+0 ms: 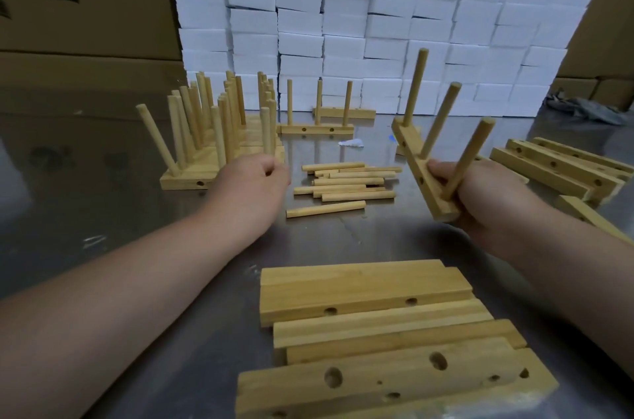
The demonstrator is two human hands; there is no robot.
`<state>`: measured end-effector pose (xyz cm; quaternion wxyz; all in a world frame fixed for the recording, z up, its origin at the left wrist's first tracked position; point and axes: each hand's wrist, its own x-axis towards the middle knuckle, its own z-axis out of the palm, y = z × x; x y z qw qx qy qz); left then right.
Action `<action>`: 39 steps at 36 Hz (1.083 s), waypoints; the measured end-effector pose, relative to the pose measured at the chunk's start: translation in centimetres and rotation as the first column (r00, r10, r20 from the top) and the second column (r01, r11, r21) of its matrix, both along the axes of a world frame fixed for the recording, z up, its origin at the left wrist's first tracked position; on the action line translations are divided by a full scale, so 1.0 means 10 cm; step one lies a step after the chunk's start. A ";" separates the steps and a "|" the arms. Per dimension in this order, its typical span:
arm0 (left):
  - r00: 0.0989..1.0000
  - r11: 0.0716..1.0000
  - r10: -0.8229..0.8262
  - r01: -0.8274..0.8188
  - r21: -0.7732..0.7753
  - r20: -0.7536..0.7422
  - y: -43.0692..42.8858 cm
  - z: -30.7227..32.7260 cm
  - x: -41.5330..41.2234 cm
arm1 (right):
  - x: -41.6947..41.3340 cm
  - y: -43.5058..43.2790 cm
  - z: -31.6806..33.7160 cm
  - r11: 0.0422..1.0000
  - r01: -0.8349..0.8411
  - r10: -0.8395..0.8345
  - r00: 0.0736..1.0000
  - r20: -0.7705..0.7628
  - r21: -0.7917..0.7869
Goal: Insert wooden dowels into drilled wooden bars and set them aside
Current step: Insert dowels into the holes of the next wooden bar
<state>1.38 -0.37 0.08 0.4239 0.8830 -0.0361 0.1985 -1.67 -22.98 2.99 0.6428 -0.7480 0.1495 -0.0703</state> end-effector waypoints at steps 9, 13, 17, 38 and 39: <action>0.998 0.998 -0.069 0.069 0.007 -0.005 -0.02 0.00 -0.04 | -0.06 -0.02 0.08 0.973 -0.050 0.062 0.997 -0.046 0.225; 0.986 0.984 -0.169 0.168 -0.051 -0.002 -0.04 0.03 -0.08 | -0.07 -0.04 0.12 0.927 -0.197 0.201 0.979 0.020 0.318; 0.958 0.947 -0.286 0.287 -0.141 0.029 -0.05 0.03 -0.12 | -0.11 -0.02 0.16 0.809 -0.412 0.446 0.895 0.019 0.419; 0.970 0.952 -0.233 0.242 -0.188 0.068 -0.06 0.03 -0.09 | -0.11 0.00 0.05 0.904 -0.276 0.203 0.949 0.240 0.326; 0.972 0.954 -0.227 0.236 -0.184 0.068 -0.06 0.02 -0.09 | -0.11 -0.01 0.03 0.927 -0.279 0.220 0.945 0.241 0.250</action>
